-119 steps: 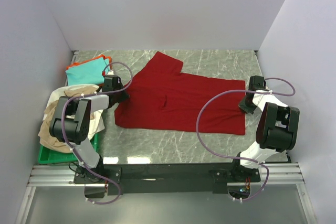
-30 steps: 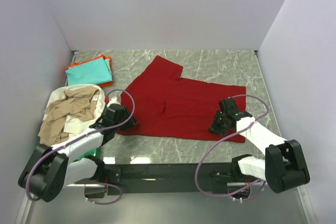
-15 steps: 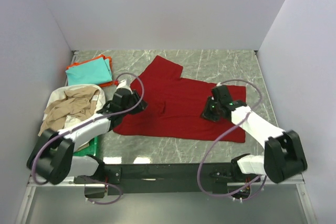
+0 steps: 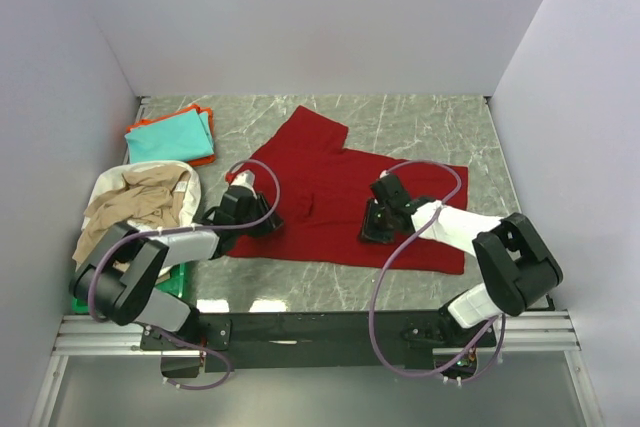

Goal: Fold and stack the t-shirts
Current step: Fold the tshirt

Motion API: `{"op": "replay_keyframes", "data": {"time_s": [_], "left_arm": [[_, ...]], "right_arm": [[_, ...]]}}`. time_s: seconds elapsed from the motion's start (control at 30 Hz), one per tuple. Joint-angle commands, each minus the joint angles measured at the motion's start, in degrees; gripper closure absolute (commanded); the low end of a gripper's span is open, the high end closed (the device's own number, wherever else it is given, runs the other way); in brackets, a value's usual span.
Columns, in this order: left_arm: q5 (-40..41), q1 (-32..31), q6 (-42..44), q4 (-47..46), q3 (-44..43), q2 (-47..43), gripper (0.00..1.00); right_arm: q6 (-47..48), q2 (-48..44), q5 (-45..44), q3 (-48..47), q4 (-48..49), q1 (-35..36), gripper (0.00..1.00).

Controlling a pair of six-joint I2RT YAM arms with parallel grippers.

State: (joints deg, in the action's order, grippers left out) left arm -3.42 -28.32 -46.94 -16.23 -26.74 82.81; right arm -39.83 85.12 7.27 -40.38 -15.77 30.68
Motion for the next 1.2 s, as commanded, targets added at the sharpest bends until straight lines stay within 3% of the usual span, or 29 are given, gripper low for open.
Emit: {"op": "replay_keyframes", "data": {"time_s": [0.0,0.43,0.77,0.9,1.0,1.17], "left_arm": [[2.36,-0.25,-1.05,1.63,4.23,-2.91,0.64],[9.22,-4.11,-9.13,12.62,14.00,-22.84,0.65],[11.16,-4.91,-7.82,22.46,9.79,-31.91,0.62],[13.17,-5.08,-4.22,24.05,4.78,-33.24,0.50],[16.51,-5.00,-0.44,23.44,-0.05,-31.31,0.43],[18.19,-3.68,5.01,20.46,-9.72,-22.26,0.41]], "right_arm": [[-3.31,-0.13,-2.26,4.51,-0.14,3.15,0.71],[-10.08,-6.71,-6.47,11.02,-6.19,10.54,0.70],[-10.35,-12.96,-11.48,7.08,-13.67,10.98,0.69],[-8.60,-13.40,-17.10,-0.73,-19.98,10.90,0.67],[-5.44,-12.61,-22.02,-7.77,-23.50,8.53,0.66],[3.16,-11.38,-19.75,-14.89,-21.24,-6.74,0.65]]}}
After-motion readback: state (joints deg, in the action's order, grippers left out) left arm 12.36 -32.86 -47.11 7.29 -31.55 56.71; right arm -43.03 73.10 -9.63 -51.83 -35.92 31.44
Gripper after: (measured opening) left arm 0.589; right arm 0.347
